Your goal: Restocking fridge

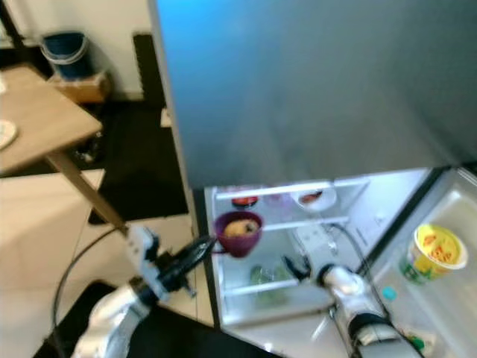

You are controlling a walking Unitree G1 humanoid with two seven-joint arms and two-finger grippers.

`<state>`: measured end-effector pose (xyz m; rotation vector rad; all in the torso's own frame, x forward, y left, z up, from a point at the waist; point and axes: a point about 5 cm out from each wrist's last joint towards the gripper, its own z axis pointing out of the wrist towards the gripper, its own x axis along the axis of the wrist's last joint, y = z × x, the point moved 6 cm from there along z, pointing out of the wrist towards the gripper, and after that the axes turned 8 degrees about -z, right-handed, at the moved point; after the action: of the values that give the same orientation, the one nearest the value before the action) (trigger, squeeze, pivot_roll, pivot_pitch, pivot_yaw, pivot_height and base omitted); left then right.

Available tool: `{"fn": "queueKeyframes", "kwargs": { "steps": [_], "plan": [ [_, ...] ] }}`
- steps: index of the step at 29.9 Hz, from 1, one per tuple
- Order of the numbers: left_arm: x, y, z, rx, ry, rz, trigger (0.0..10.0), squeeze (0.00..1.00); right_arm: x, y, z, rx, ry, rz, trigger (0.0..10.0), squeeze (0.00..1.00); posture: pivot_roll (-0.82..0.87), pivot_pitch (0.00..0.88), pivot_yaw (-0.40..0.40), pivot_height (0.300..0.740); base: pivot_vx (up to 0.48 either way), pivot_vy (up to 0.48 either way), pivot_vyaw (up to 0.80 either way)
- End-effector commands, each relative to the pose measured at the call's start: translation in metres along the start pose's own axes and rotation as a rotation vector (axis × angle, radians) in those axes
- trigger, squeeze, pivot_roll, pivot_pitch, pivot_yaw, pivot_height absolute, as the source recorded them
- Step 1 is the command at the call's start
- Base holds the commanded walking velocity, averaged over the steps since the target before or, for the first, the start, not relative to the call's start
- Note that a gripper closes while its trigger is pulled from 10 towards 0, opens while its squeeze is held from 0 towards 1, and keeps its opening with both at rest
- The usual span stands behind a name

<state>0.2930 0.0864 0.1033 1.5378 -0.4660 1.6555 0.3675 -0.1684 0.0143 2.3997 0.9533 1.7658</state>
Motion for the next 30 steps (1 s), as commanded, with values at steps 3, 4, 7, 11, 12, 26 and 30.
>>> {"fn": "queueKeyframes", "kwargs": {
  "steps": [3,4,7,11,12,26,30],
  "plan": [
    [0.002,0.007,0.004,-0.028,0.016,0.008,10.0,0.00,-0.011,0.004,-0.005,-0.007,-0.036,-0.001,10.0,0.00,-0.04,0.035,-0.009,0.740,0.300,0.000,0.00],
    [0.002,0.007,0.004,-0.028,0.016,0.009,10.0,0.00,-0.011,0.004,-0.005,-0.007,-0.035,-0.001,10.0,0.00,-0.04,0.035,-0.009,0.740,0.300,0.000,0.00],
    [0.001,0.006,0.004,-0.027,0.013,0.007,10.0,0.00,-0.011,0.004,-0.005,-0.006,-0.035,-0.001,10.0,0.00,-0.04,0.035,-0.009,0.740,0.301,0.000,0.00],
    [0.000,0.008,0.005,-0.031,0.011,0.005,10.0,0.00,-0.011,0.004,-0.005,-0.006,-0.035,0.000,10.0,0.00,-0.04,0.035,-0.009,0.740,0.285,0.000,0.00],
    [0.000,0.007,0.005,-0.021,0.010,-0.005,10.0,0.00,-0.011,0.004,-0.005,-0.006,-0.035,0.000,10.0,0.00,-0.04,0.036,-0.009,0.740,0.000,0.000,0.00],
    [-0.007,0.019,0.005,-0.090,-0.029,-0.043,10.0,0.00,-0.012,0.005,-0.006,-0.012,-0.038,0.003,10.0,0.00,-0.04,0.038,-0.009,0.740,0.000,-0.253,0.00],
    [-0.008,0.021,0.005,-0.100,-0.032,-0.039,10.0,0.00,-0.013,0.008,-0.007,-0.020,-0.040,0.004,10.0,0.00,-0.04,0.037,-0.008,0.740,0.000,-0.459,0.00]
  ]
}}
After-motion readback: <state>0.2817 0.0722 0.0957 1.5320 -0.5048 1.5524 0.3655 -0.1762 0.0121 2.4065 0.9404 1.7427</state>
